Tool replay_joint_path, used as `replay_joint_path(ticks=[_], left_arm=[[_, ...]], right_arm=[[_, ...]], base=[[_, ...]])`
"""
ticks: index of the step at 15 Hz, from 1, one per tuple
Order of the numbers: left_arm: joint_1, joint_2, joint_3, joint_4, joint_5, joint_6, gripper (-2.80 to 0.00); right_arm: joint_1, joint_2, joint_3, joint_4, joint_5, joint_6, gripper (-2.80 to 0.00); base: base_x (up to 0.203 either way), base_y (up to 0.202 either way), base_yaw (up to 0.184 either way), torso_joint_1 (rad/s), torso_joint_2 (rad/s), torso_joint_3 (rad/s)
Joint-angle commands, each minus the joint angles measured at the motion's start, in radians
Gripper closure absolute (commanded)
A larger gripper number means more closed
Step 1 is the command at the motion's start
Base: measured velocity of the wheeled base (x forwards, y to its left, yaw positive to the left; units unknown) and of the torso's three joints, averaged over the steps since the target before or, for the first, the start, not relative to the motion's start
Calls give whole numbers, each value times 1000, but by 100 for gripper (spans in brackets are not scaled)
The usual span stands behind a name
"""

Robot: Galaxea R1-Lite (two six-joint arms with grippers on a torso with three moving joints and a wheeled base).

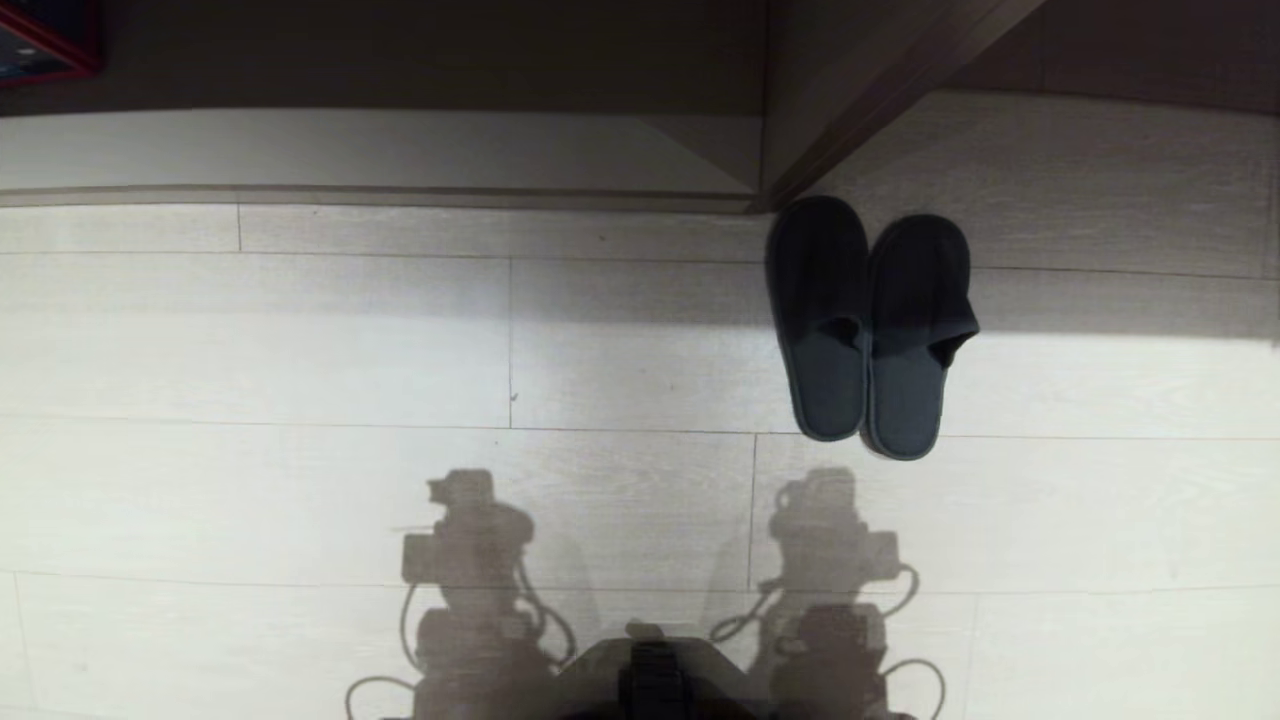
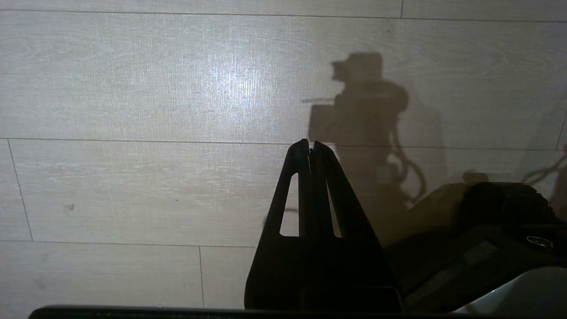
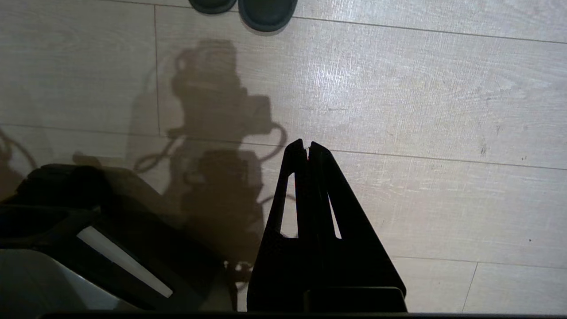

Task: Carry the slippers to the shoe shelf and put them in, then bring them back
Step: Pick up the slippers on the floor

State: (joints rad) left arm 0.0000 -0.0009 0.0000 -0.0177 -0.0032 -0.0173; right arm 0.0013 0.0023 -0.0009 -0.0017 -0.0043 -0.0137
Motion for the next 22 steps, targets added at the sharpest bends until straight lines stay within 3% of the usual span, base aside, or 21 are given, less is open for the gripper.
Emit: replay_joint_path(ticks=[1,8,12,17,22], left_arm=[[0,1,6,-1,0,-1,0],[0,1,8,-4,0,-3,0],[0,1,8,-2,0,-1,0],[0,1,8,-4,0,2,0],[0,1,8,-2,2,2,0]], right_arm=[[0,-1,-1,0,0,0,0],[0,-1,-8,-3,4,-11,0],[2,85,-113,32,64,-17,0],[18,410,-177,-50,160,-36,0],[21,914,-231,-326,224,-66,0]], base=[[0,0,0,0,9,-199],[0,0,0,3,1,-156],[0,0,0,0,0,0],[0,0,0,0,0,0],[0,0,0,0,0,0]])
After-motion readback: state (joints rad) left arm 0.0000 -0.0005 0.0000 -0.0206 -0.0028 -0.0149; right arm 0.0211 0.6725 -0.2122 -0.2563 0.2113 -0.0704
